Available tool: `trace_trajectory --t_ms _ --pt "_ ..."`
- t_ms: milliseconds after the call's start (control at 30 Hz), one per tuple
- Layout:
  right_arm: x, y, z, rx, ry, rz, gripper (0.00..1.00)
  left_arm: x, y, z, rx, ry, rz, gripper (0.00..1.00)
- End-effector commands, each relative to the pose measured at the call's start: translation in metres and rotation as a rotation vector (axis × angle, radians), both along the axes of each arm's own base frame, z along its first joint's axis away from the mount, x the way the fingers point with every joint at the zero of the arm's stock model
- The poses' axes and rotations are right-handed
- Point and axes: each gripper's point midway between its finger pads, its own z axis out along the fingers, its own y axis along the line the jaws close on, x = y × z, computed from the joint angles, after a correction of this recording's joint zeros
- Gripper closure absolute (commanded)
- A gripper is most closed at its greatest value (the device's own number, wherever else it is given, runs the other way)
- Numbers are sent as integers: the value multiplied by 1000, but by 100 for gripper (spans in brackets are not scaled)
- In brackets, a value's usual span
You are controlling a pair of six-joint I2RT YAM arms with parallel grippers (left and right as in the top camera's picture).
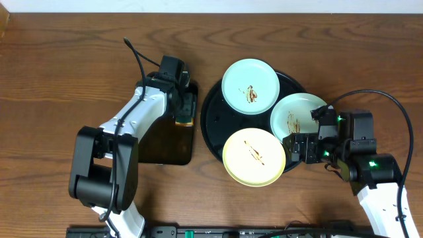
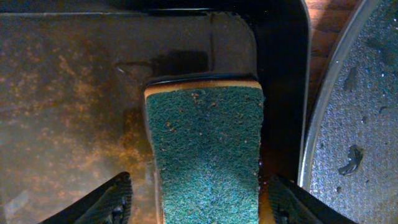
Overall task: Clean dirty plates on tray and stack at the side
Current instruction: 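Lower left gripper onto the green sponge and close on it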
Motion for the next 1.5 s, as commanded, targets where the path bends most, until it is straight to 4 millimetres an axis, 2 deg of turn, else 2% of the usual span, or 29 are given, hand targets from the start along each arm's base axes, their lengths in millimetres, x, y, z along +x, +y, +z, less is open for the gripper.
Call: trace_trajectory --t_ms 0,567,767,933,1000,1267,1467 --pt "2 4 6 14 -9 8 5 -6 3 -14 25 34 -11 34" --pt "1 4 6 14 -9 8 4 -16 1 -27 36 78 -24 44" --pt "2 4 6 14 -9 8 4 -16 -1 -27 36 74 -27 55" --pt "2 4 6 14 -9 8 4 -14 1 -26 44 68 -25 55" --pt "2 4 6 14 -9 8 4 -11 6 -25 77 55 -16 45" --pt "2 4 6 14 -10 8 4 -4 6 -13 77 16 -12 44" --pt "2 4 6 14 -10 8 4 -4 5 -11 70 14 -10 46"
